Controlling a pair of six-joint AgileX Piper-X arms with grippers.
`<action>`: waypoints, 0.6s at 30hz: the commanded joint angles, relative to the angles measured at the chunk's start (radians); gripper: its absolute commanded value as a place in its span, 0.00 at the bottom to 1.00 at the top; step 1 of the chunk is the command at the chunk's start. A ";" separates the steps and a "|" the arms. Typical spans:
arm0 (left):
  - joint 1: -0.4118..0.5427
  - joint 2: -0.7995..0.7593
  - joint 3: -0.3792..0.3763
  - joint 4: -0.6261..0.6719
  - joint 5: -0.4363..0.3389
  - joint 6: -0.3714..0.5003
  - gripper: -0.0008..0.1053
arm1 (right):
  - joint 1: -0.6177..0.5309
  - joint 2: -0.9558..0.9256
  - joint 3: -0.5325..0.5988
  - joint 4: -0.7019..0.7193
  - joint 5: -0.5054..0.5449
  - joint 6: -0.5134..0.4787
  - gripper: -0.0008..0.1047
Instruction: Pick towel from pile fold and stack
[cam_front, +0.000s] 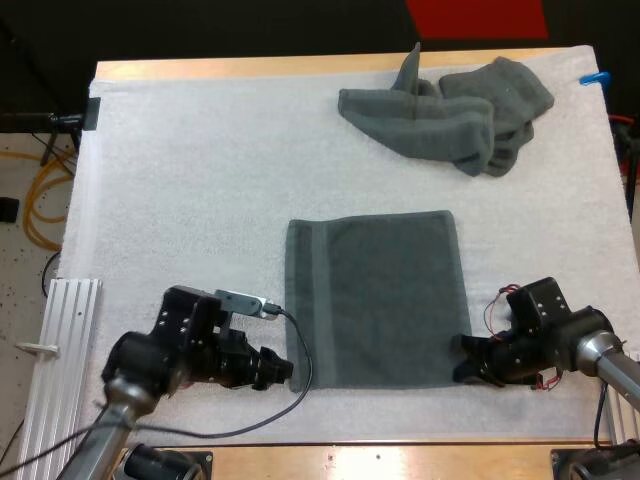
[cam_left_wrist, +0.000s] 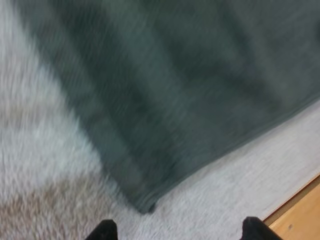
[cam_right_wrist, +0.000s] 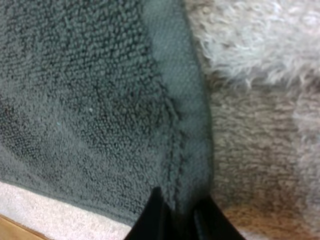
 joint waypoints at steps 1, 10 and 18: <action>0.001 0.039 0.008 -0.015 0.028 -0.008 0.49 | 0.003 0.000 0.001 0.001 -0.008 -0.012 0.01; 0.001 0.311 0.034 -0.156 0.080 -0.054 0.49 | 0.003 0.000 0.001 0.001 -0.008 -0.012 0.01; 0.001 0.488 0.034 -0.274 0.202 -0.082 0.49 | 0.003 0.000 0.001 0.001 -0.008 -0.012 0.01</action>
